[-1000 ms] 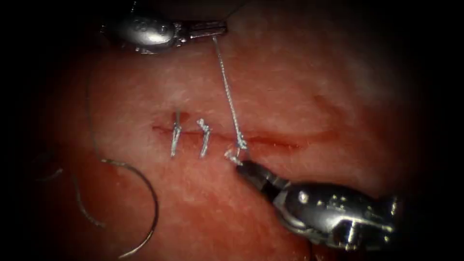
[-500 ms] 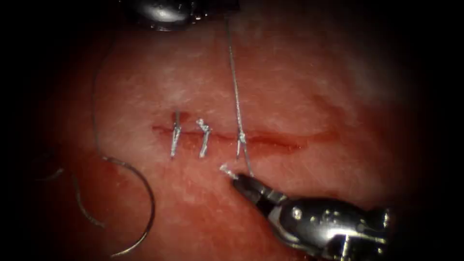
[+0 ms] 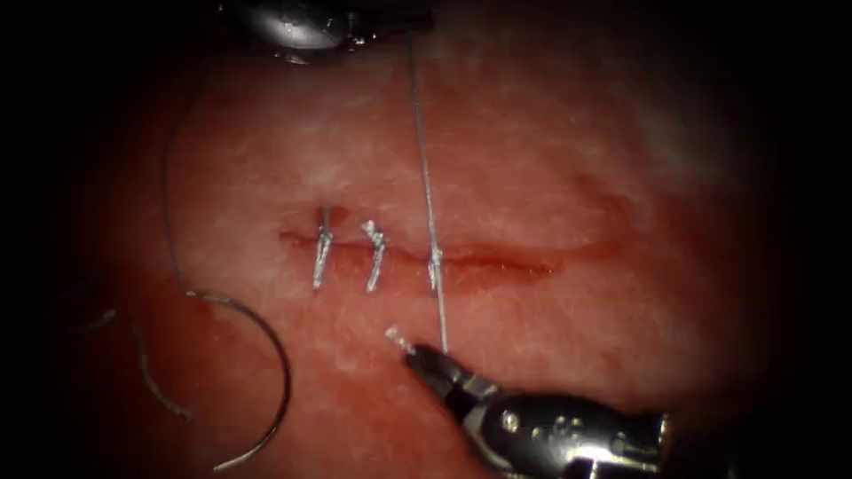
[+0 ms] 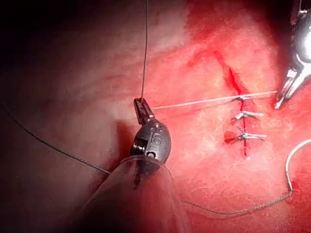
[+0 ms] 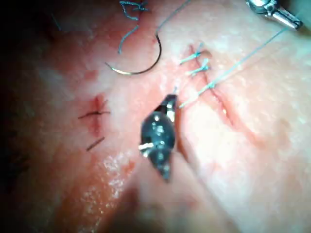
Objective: Wound Closure
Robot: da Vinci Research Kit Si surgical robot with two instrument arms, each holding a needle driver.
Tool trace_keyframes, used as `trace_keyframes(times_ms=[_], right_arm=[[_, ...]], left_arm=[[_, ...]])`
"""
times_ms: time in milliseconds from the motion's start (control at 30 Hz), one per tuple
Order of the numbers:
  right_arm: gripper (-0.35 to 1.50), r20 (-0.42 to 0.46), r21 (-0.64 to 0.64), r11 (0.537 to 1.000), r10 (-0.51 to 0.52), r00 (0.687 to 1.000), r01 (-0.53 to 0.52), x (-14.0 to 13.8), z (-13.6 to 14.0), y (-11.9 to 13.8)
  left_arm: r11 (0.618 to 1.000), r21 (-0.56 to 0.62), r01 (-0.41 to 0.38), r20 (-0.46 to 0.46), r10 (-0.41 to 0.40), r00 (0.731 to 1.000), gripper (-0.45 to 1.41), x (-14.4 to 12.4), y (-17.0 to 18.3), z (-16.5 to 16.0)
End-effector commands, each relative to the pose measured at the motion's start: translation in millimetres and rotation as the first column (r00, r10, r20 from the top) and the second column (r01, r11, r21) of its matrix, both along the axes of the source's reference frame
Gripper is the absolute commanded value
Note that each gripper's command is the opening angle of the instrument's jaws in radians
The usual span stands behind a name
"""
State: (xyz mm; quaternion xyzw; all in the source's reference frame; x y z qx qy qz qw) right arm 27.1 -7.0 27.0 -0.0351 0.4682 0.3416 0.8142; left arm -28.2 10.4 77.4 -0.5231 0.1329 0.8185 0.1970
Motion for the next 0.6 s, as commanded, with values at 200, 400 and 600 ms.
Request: trace_keyframes(times_ms=[200,400,600], right_arm=[[-0.35,0.001,0.004,1.0,-0.01,1.0,0.01,0.7,0.4,-2.3],[-0.35,0.005,0.005,1.0,-0.019,1.0,0.019,0.5,0.5,-2.9],[-0.35,0.01,0.005,1.0,-0.022,1.0,0.022,0.7,0.2,-2.9]], left_arm=[[1.0,-0.027,-0.009,-0.028,0.008,1.0,-0.45,-0.2,-0.2,0.1],[0.999,-0.035,-0.006,-0.044,0.004,0.999,-0.45,0.3,0.3,-0.1],[0.999,-0.04,0.001,-0.054,-0.003,0.999,-0.45,0.2,0.2,-0.1]])
